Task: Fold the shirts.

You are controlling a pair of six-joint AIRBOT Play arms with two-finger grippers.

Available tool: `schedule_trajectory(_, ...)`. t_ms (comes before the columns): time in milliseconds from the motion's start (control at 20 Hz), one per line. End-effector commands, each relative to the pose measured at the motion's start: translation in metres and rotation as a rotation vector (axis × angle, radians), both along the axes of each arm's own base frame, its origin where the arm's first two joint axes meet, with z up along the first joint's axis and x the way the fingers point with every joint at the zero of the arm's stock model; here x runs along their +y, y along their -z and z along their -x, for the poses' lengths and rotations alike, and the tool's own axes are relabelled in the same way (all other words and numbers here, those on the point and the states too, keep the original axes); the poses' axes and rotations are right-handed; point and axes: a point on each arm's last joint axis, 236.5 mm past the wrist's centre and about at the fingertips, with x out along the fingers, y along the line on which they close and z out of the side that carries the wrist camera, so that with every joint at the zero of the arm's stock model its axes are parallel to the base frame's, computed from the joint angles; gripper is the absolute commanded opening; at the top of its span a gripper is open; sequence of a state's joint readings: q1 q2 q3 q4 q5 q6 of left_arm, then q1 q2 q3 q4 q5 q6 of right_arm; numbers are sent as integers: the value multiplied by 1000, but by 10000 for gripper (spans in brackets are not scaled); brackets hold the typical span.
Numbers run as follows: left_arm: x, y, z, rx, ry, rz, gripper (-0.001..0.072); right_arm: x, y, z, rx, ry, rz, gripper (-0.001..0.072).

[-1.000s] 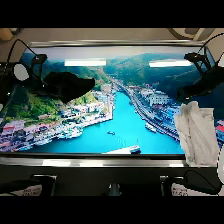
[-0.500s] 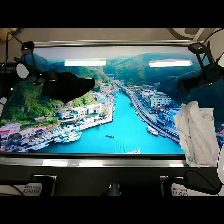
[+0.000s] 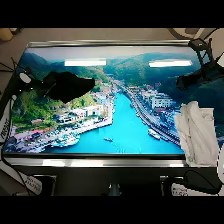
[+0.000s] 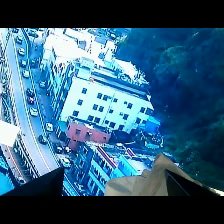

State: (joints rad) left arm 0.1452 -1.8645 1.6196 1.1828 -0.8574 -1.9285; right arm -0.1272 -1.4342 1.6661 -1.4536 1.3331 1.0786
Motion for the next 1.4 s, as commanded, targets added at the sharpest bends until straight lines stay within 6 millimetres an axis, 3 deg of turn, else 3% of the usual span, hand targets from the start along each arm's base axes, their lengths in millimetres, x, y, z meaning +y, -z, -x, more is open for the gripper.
schedule_trajectory(0, -4, 19, -15, -28, -43, 33, 616, 2, -1, 2, 3, -18, 1, 672)
schedule_trajectory(50, -4, 21, -16, -27, -44, 34, 421, 3, -3, 4, 5, -19, 0, 671)
schedule_trajectory(100, -4, 21, -16, -26, -45, 34, 139, 3, -5, 7, 6, -20, 1, 671)
schedule_trajectory(150, -8, 19, -15, -23, -47, 57, 20, 3, -8, 8, 1, -21, 2, 671)
schedule_trajectory(250, -29, -5, -22, -90, 14, 128, 19, 3, -23, 9, -42, -19, 6, 669)
schedule_trajectory(300, -44, -36, -30, -182, 80, 157, 19, 4, -37, 8, -91, -18, 7, 669)
schedule_trajectory(350, -58, -78, -37, -295, 151, 172, 19, 3, -59, 7, -166, -13, 20, 669)
schedule_trajectory(400, -78, -136, -39, -446, 242, 172, 19, 0, -89, 7, -260, -11, 46, 669)
schedule_trajectory(500, -120, -269, -15, -761, 389, 175, 19, -7, -162, 13, -484, 10, 103, 670)
schedule_trajectory(600, -166, -395, 48, -1032, 495, 210, 19, -6, -248, 37, -750, 32, 130, 670)
schedule_trajectory(700, -202, -486, 129, -1232, 592, 197, 19, -2, -322, 78, -982, 46, 153, 669)
schedule_trajectory(800, -225, -544, 203, -1391, 655, 142, 19, 4, -376, 131, -1155, 53, 170, 667)
schedule_trajectory(850, -232, -560, 232, -1444, 683, 102, 19, 7, -391, 155, -1203, 55, 177, 666)
schedule_trajectory(950, -244, -568, 268, -1465, 734, 58, 19, 11, -405, 196, -1244, 55, 187, 666)
schedule_trajectory(1050, -262, -551, 273, -1391, 776, 65, 19, 15, -397, 220, -1209, 48, 186, 666)
schedule_trajectory(1100, -276, -532, 269, -1342, 819, 53, 19, 17, -385, 226, -1160, 42, 184, 666)
schedule_trajectory(1250, -330, -448, 247, -1140, 968, 79, 19, 19, -328, 227, -919, 21, 166, 666)
schedule_trajectory(1350, -376, -365, 237, -952, 1066, 118, 20, 17, -276, 227, -689, 10, 156, 666)
